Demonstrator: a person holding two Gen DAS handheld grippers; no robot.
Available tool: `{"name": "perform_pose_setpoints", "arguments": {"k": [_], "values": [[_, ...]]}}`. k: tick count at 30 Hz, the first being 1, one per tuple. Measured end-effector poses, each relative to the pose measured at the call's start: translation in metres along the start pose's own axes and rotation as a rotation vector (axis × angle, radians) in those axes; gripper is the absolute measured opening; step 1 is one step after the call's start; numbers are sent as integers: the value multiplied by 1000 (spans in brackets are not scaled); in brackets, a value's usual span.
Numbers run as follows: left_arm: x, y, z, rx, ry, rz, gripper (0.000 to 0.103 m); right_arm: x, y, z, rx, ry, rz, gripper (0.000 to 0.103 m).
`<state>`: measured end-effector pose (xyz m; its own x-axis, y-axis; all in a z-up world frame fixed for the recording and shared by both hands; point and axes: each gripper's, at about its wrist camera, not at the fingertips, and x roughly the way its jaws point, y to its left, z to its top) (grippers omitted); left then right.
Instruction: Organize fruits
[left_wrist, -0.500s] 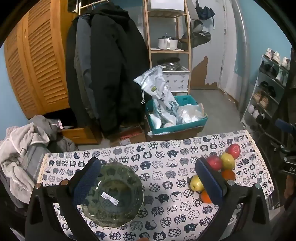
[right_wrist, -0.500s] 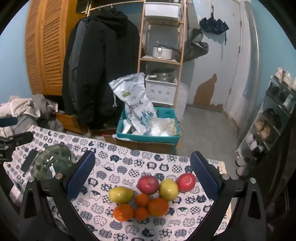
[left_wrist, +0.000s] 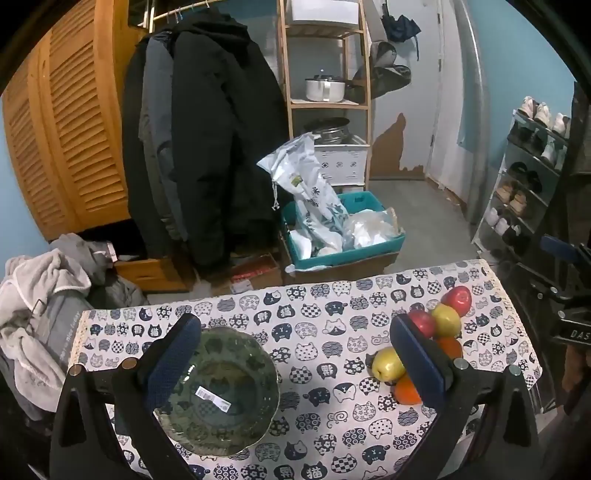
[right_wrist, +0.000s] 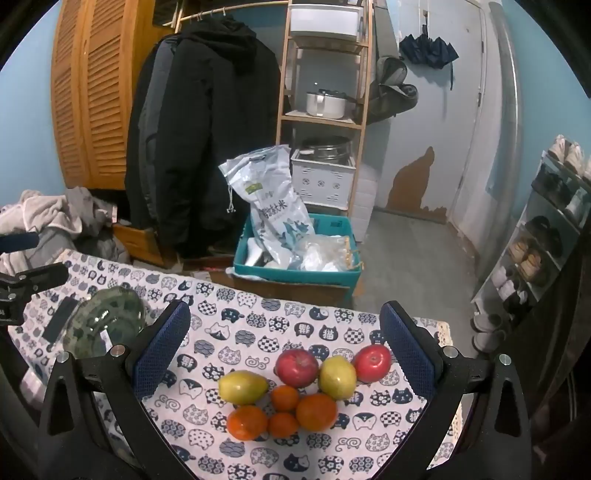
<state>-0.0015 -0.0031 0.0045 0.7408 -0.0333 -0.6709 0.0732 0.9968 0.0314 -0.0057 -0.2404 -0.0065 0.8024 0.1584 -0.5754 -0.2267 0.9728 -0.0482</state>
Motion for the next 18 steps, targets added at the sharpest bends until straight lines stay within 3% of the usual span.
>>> {"name": "perform_pose_setpoints", "arguments": {"k": [18], "values": [[-2, -6, -3, 18, -18, 10, 103, -1, 3, 0, 0, 1, -3, 100]]}}
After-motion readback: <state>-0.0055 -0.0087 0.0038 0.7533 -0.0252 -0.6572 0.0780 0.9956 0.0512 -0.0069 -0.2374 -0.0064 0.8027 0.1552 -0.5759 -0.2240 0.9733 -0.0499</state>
